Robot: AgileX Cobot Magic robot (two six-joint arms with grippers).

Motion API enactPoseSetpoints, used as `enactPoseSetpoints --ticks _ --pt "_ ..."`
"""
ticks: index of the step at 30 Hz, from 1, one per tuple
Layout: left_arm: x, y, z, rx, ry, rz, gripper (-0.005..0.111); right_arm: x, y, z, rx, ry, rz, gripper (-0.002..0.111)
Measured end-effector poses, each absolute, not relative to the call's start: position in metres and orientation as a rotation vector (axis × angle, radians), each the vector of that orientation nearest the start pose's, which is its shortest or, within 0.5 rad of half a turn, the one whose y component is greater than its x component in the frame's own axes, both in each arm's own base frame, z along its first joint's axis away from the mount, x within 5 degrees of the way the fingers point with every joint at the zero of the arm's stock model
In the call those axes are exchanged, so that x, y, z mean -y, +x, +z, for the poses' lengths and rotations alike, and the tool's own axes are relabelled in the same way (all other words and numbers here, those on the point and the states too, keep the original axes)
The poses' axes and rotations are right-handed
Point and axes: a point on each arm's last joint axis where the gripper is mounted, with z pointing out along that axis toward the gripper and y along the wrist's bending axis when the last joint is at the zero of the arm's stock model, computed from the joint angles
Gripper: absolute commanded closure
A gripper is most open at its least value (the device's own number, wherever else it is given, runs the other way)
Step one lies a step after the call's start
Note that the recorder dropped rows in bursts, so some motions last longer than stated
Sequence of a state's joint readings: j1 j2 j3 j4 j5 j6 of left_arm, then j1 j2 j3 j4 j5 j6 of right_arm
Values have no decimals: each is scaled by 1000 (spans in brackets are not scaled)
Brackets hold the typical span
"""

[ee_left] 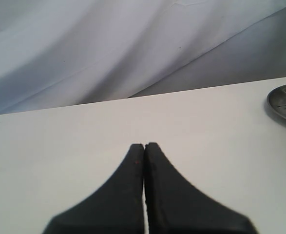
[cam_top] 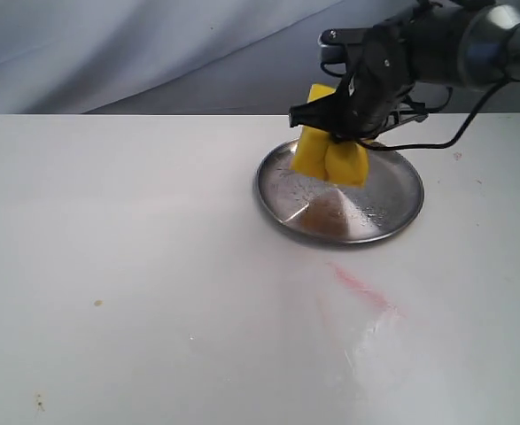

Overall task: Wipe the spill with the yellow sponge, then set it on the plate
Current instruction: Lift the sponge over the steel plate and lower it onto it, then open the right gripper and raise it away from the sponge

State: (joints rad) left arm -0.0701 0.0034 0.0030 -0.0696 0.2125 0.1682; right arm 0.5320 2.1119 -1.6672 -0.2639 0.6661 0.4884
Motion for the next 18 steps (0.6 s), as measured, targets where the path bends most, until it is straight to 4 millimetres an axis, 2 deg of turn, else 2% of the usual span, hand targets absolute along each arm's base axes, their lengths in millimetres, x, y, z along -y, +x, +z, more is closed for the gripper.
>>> enactPoseSetpoints --ticks 3,7,8,11,14,18 --pt "5 56 193 -1695 156 10 107 -223 424 183 -2616 -207 87 94" --pt "5 56 193 -1695 156 10 107 -214 436 165 -2686 -134 116 62" --pt "5 56 193 -1695 156 10 107 -212 437 162 -2698 -121 122 51" --pt "5 56 193 -1695 156 10 107 -206 441 160 -2710 -89 135 35" --pt "5 56 193 -1695 156 10 107 -204 441 161 -2731 -85 125 32" --pt "5 56 193 -1695 156 10 107 -202 436 173 -2763 -92 104 36"
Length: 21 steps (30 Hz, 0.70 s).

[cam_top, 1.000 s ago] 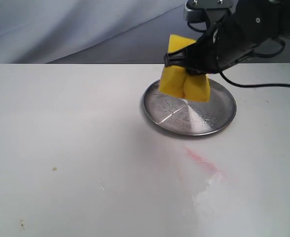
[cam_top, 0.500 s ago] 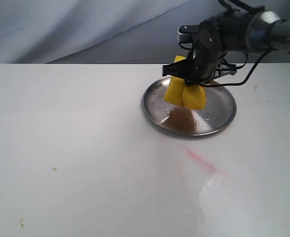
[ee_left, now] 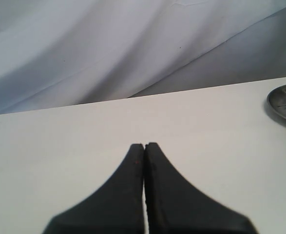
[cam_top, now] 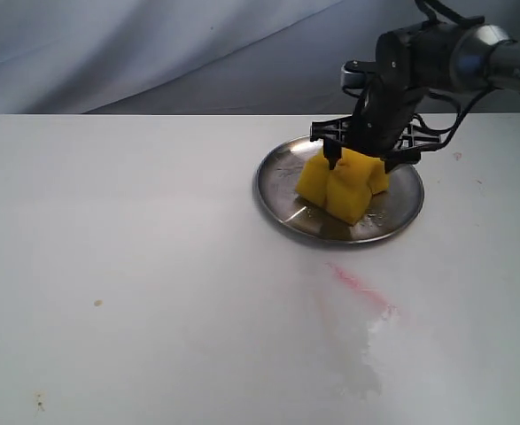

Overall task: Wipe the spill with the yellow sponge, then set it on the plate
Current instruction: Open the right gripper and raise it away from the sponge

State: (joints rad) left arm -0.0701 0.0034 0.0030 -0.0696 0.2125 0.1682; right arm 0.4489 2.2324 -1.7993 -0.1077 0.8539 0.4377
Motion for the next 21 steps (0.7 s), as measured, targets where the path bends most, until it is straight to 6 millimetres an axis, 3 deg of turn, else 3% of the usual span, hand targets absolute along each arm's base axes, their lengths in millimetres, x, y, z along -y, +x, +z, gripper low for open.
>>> enactPoseSetpoints --ticks 2,7,10,13,16,21 --pt "5 56 193 -1695 156 10 107 -199 432 189 -2761 -96 96 50" --pt "5 56 193 -1695 156 10 107 -181 415 255 -2635 -130 -71 93" --pt "5 56 193 -1695 156 10 107 -168 392 285 -2542 -129 -119 108" --pt "5 56 193 -1695 156 10 107 -159 367 299 -2455 -121 -51 108" --pt "5 56 193 -1695 156 10 107 -140 318 302 -2354 -72 109 108" --pt "5 56 193 -1695 156 10 107 -114 254 299 -2239 16 308 108"
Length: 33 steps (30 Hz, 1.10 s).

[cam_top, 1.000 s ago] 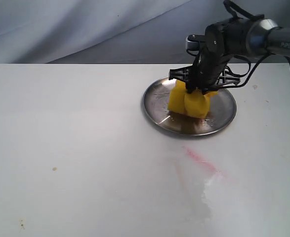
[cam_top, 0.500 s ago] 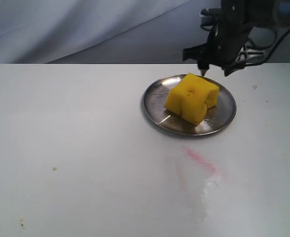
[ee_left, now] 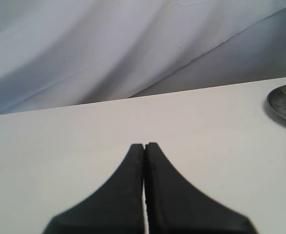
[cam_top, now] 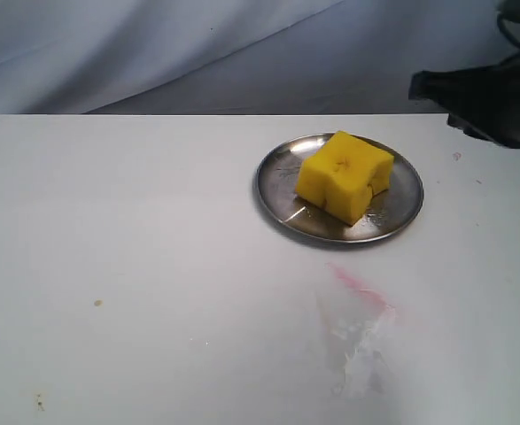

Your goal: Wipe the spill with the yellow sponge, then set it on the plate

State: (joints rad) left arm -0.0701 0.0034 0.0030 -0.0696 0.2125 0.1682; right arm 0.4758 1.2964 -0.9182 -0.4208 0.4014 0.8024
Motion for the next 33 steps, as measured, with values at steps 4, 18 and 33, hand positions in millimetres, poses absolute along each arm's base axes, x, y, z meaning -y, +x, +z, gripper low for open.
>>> enactPoseSetpoints --ticks 4,18,33 --pt "5 56 193 -1695 156 10 107 -77 206 296 -2125 52 342 108" --pt "5 56 193 -1695 156 10 107 -29 135 255 -1646 -70 266 108" --pt "5 56 193 -1695 156 10 107 -16 86 221 -1493 -43 250 108"
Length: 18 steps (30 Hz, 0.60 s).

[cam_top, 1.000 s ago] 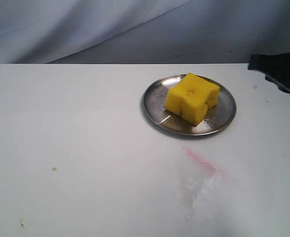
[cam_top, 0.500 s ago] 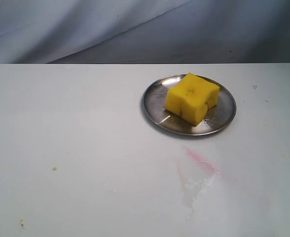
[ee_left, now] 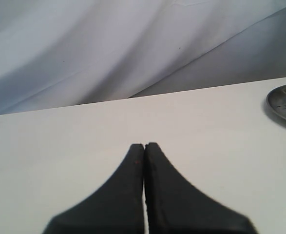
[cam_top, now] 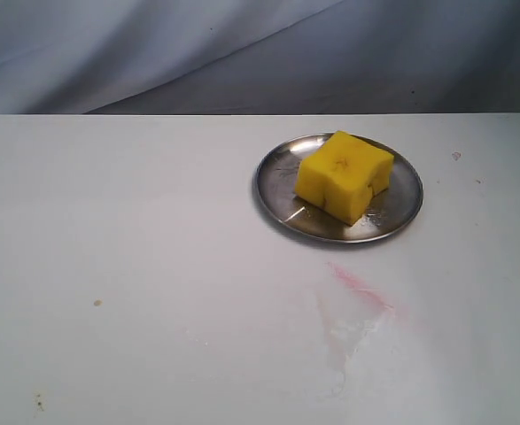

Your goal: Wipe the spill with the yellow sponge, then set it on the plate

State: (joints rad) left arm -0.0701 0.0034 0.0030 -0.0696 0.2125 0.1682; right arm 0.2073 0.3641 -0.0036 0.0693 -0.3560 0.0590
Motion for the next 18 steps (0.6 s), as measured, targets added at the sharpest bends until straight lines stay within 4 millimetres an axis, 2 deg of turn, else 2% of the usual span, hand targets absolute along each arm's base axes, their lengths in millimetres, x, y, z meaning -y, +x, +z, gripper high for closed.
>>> enactPoseSetpoints --ticks 5,9,18 --pt "5 56 193 -1695 156 10 107 -12 70 223 -1444 -50 231 108" --pt "5 56 193 -1695 156 10 107 -7 58 217 -1468 -36 165 108" --pt "5 56 193 -1695 156 10 107 -6 57 204 -1604 -1 151 108"
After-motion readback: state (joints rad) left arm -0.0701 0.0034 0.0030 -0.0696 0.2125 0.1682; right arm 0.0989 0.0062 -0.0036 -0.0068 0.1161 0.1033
